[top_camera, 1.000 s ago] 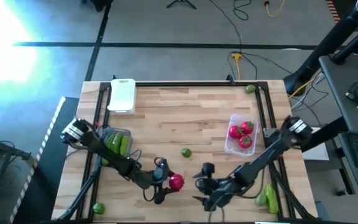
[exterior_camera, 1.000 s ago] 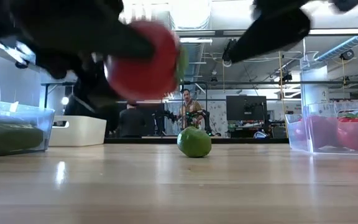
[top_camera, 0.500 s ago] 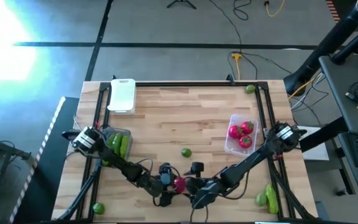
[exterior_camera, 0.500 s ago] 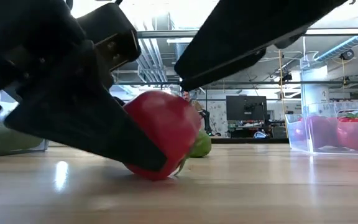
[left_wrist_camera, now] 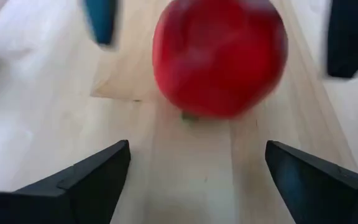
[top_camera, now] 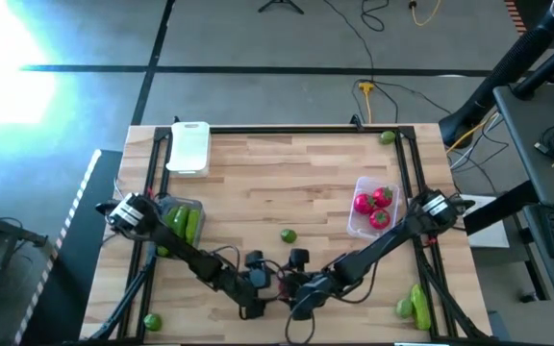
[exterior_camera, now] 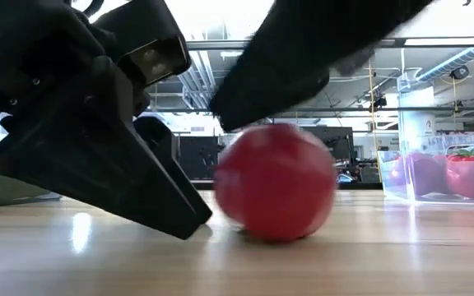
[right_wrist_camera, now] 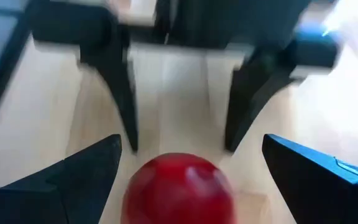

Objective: Sort produce into baskets
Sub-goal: Put the tomato into the transparent bin

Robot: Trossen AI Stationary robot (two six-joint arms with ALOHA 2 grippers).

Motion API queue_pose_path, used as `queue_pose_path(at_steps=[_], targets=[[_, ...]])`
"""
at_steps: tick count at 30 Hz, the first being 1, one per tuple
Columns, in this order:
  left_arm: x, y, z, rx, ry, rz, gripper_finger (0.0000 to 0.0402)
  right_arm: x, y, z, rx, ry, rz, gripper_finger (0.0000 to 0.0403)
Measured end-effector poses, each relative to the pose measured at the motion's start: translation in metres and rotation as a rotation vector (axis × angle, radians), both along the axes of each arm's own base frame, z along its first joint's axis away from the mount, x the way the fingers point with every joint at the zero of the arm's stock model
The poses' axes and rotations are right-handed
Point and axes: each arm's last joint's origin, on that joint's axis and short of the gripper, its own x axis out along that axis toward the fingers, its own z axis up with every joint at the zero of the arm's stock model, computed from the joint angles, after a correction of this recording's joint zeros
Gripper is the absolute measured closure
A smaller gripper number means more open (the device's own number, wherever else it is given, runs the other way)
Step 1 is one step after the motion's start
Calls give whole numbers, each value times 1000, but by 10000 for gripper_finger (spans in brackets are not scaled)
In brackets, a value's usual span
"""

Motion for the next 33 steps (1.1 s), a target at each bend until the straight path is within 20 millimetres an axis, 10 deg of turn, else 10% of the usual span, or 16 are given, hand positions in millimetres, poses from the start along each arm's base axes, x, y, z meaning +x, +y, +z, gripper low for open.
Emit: queue_pose_path(at_steps=[24, 33], targets=[[-43, -9, 72, 153, -147, 174, 45, -7, -3, -22, 12, 144, -59, 69], [-72, -34, 79, 269, -279, 235, 45, -45, -18, 63, -33, 244, -207, 103]])
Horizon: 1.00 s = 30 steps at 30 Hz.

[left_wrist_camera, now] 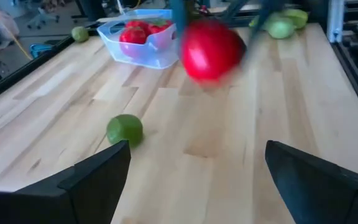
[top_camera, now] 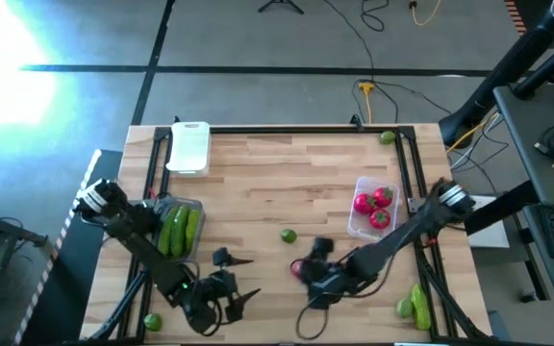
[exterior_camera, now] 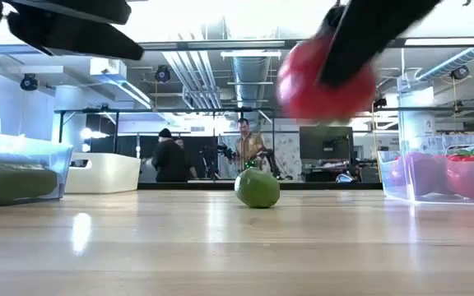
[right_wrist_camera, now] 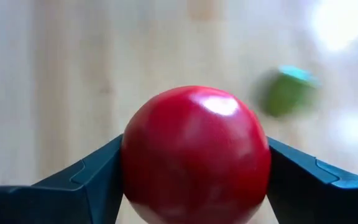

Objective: Sort produce into baskets
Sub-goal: Put the tomato into the transparent bin

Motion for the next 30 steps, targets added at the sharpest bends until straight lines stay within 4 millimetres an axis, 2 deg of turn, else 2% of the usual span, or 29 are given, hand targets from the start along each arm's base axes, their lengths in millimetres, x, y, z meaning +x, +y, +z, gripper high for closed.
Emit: queue_pose_path(at_steps=[5, 7, 10, 13, 17, 24, 30], targets=[[-5, 2, 15, -6, -11, -12, 45, -55, -34, 57, -76, 19, -290, 94], [-7, 4, 23, 5, -15, -23, 45, -76, -49, 68, -84, 26, -407, 97], [-11, 8, 41, 8, -14, -85, 45, -103, -68, 71, -77, 32, -542, 98], [-15, 14, 59, 4, -44, -103, 45, -121, -82, 64, -44, 9, -628, 96], [-19, 19, 72, -22, -76, -104, 45, -132, -95, 43, 9, -14, -673, 95], [-18, 17, 68, 2, -57, -116, 45, -143, -112, 1, 32, 45, -735, 91], [-17, 16, 64, 11, -48, -116, 45, -145, -113, -12, 49, 66, -733, 55]])
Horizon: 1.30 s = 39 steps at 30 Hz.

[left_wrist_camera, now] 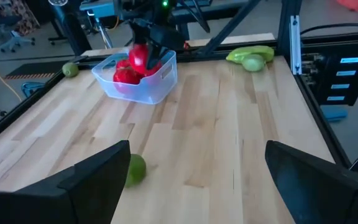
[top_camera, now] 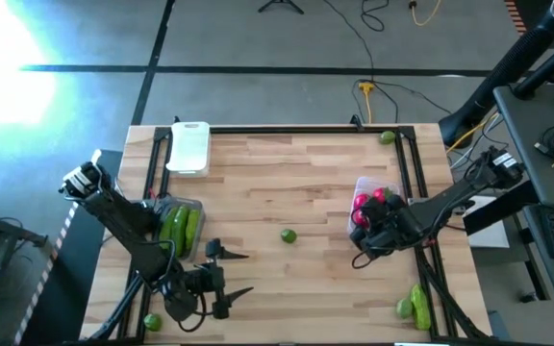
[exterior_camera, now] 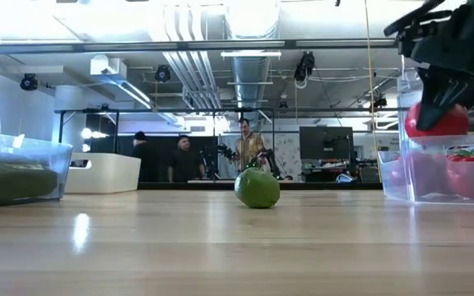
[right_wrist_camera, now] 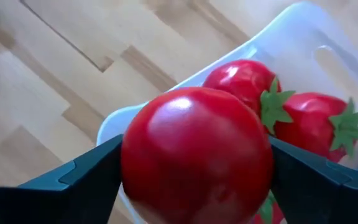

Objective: Sort produce into baskets
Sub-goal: Put the tomato into the transparent bin, then put the lime into the white bin

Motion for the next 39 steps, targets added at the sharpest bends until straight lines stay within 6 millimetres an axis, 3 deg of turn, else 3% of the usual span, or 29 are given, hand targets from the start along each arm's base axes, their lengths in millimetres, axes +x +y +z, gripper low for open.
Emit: queue_pose_path(at_steps=[8, 18, 23, 31, 34, 39], targets=[[0, 0, 0, -8, -2, 2, 45, 1, -2, 0, 10, 15, 16, 24], [0, 0, -2, 0, 11, 5, 45, 40, 10, 62, -38, -211, 202, 22], [5, -1, -13, 37, 21, 39, 45, 67, 22, 67, -85, -335, 339, 22], [46, 4, -44, -40, 137, -160, 58, 101, 40, 38, -105, -270, 478, 22], [66, 23, -50, 19, 197, -197, 69, 111, 46, 39, -93, -246, 520, 22], [106, 71, -39, 71, 281, -268, 80, 116, 58, 43, 18, -182, 575, 22]])
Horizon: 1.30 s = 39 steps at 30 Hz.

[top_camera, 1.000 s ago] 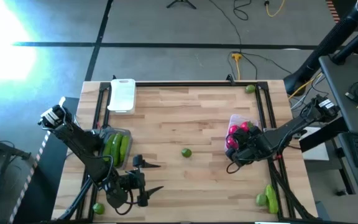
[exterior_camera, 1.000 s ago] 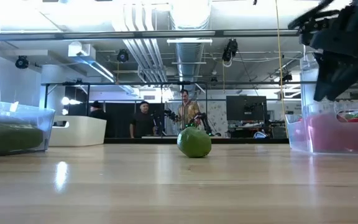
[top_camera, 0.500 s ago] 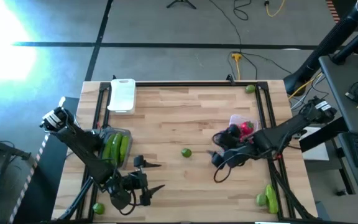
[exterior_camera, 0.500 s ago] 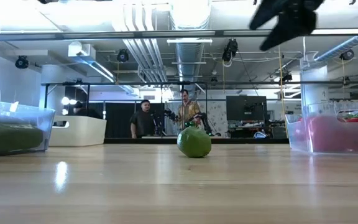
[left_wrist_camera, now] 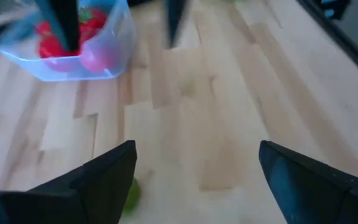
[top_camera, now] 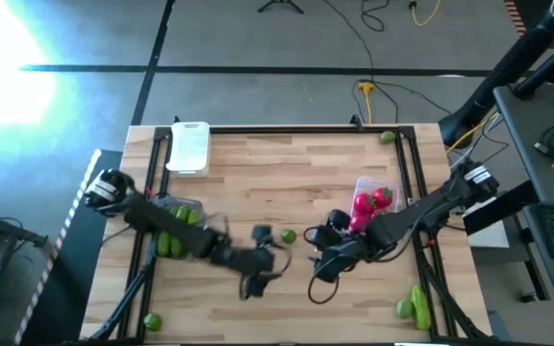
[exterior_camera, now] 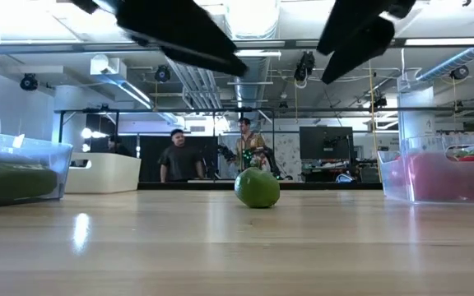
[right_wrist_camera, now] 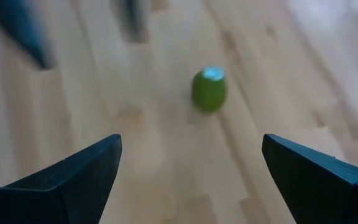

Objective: Sort produce into baskets
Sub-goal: Put the lime into the white bin

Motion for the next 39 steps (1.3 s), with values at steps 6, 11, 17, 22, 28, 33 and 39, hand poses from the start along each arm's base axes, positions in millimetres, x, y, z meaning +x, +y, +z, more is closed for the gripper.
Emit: queue_pose_path(at_steps=[6, 11, 17, 22, 28, 33, 39], targets=[[30, 56, 8, -55, 57, -124, 82, -19, 18, -4, 3, 114, 20, 22], [38, 83, 5, 4, 132, -159, 82, -30, 19, 1, 0, 128, 8, 22], [48, 109, -19, 11, 193, -162, 82, -29, 14, 2, -120, 94, 24, 22], [51, 116, -35, 27, 231, -163, 82, -25, 8, 3, -148, 94, 28, 22], [56, 118, -55, 21, 274, -185, 82, -24, 5, 4, -157, 90, 17, 22], [60, 118, -73, 15, 310, -180, 82, -23, 4, 4, -162, 87, 12, 22], [69, 117, -85, -1, 334, -173, 89, -23, 4, 3, -146, 80, -13, 22]])
